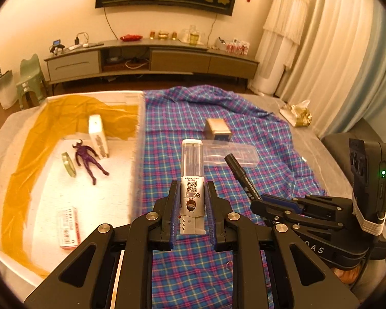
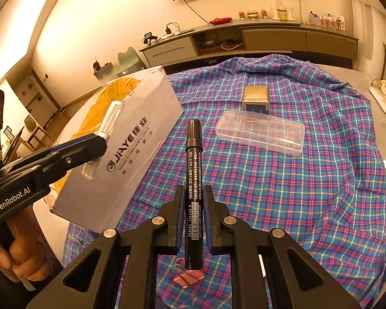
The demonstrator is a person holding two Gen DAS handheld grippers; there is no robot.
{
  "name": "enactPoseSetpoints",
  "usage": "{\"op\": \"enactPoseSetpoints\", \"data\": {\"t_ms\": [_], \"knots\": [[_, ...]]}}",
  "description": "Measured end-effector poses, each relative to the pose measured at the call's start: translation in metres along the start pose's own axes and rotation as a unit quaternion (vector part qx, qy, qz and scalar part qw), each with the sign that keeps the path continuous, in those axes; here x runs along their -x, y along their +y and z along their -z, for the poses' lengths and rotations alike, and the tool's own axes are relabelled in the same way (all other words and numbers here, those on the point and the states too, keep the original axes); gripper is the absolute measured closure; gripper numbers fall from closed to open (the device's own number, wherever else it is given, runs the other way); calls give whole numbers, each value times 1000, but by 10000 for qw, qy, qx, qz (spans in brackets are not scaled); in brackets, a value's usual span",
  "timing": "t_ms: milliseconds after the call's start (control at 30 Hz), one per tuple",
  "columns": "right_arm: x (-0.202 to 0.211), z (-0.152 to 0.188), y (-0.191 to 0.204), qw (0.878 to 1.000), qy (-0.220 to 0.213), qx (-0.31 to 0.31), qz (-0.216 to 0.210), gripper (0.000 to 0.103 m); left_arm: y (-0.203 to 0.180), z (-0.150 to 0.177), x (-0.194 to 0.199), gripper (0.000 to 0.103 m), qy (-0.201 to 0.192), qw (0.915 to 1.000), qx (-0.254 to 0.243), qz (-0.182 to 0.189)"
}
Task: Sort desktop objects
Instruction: 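Carry the white tube and black marker over the cardboard box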
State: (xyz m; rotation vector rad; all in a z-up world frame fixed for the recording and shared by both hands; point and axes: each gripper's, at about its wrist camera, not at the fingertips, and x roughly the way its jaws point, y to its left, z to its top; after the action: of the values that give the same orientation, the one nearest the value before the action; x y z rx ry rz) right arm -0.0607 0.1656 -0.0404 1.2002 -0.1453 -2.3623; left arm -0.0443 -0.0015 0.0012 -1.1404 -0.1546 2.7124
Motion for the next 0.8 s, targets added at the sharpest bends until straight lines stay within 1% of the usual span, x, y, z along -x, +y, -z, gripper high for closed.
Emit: {"op": "enactPoseSetpoints", "data": {"t_ms": [567, 800], "knots": [[26, -20, 85, 9971, -158, 717, 187, 88, 46, 0, 58, 83, -561, 9979, 325, 26], [35, -30, 114, 9949, -258, 953, 204, 88, 59, -2, 73, 83, -717, 9963, 473, 88]]}}
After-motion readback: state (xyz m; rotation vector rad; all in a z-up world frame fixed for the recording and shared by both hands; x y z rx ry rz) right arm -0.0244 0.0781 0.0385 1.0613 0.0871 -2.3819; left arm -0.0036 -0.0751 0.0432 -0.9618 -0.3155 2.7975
